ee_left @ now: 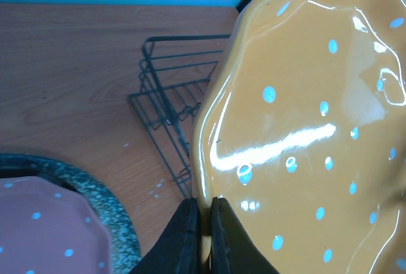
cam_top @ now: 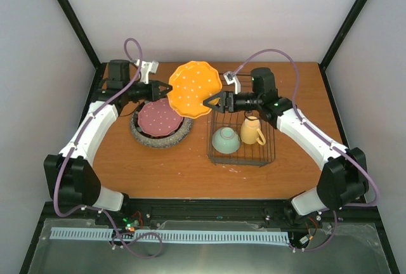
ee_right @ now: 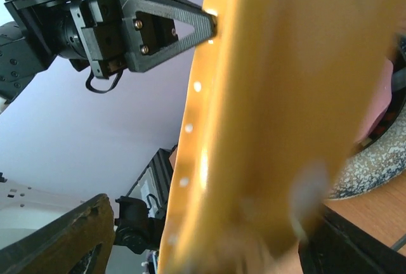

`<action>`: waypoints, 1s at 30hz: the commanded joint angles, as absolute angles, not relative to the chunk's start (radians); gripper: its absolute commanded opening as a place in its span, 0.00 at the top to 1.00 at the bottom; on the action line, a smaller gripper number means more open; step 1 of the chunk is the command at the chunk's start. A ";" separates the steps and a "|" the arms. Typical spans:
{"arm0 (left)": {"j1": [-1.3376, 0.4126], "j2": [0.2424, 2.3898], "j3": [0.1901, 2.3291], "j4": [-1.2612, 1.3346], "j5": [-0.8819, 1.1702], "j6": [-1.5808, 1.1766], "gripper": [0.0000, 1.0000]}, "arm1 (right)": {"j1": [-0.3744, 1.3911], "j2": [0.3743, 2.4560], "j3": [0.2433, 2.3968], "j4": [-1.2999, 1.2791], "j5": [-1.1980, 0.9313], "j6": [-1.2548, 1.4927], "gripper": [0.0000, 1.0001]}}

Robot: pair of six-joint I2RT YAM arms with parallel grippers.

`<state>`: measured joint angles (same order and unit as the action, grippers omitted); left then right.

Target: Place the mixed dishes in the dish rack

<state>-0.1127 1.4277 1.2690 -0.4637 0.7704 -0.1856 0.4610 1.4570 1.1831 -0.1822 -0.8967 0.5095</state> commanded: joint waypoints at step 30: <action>-0.293 1.081 0.934 0.018 -0.037 -0.336 0.00 | 0.520 1.240 1.326 -0.476 0.210 0.492 0.97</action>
